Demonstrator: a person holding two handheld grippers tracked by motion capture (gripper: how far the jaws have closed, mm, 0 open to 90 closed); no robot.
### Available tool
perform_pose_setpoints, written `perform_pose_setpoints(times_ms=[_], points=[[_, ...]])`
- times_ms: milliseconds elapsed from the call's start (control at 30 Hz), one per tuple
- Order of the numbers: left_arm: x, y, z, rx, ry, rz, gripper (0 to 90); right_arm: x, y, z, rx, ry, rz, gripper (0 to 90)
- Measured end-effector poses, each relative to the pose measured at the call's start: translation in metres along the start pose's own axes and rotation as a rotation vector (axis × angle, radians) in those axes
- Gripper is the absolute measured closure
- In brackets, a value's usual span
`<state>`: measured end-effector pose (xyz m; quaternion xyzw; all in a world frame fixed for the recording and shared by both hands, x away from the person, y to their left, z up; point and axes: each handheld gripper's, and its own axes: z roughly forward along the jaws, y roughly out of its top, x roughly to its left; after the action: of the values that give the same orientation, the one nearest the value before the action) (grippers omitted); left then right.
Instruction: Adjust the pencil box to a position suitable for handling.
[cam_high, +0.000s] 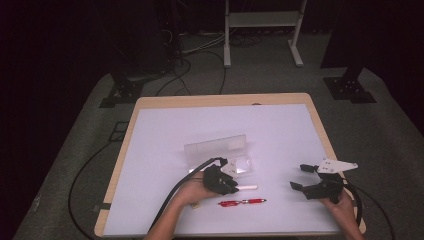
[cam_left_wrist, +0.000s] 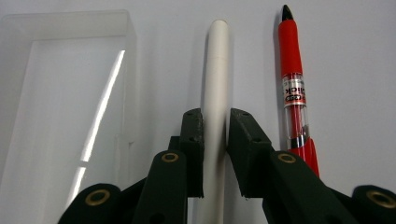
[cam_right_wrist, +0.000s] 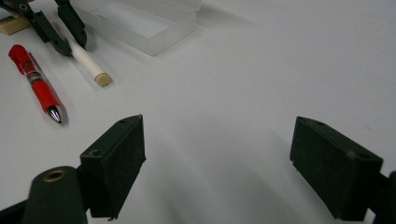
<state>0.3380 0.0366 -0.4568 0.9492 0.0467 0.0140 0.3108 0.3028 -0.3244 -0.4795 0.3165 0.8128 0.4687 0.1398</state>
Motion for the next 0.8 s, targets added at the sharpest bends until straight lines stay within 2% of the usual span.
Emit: perform_pose_setpoints(times_ms=[300,467,600,800], points=[[-0.003,0.001,0.000,0.006,0.018,0.026,78.5,0.000,0.000,0.000,0.000,0.001,0.001,17.0],[-0.004,0.000,-0.001,-0.007,0.013,0.024,78.7,0.000,0.000,0.000,-0.001,0.000,0.000,17.0],[-0.005,0.002,-0.007,-0.010,0.026,0.031,78.7,0.000,0.000,0.000,-0.002,0.001,0.003,17.0],[-0.003,0.005,-0.021,-0.032,0.046,0.018,78.7,0.000,0.000,0.000,-0.001,0.001,0.003,17.0]])
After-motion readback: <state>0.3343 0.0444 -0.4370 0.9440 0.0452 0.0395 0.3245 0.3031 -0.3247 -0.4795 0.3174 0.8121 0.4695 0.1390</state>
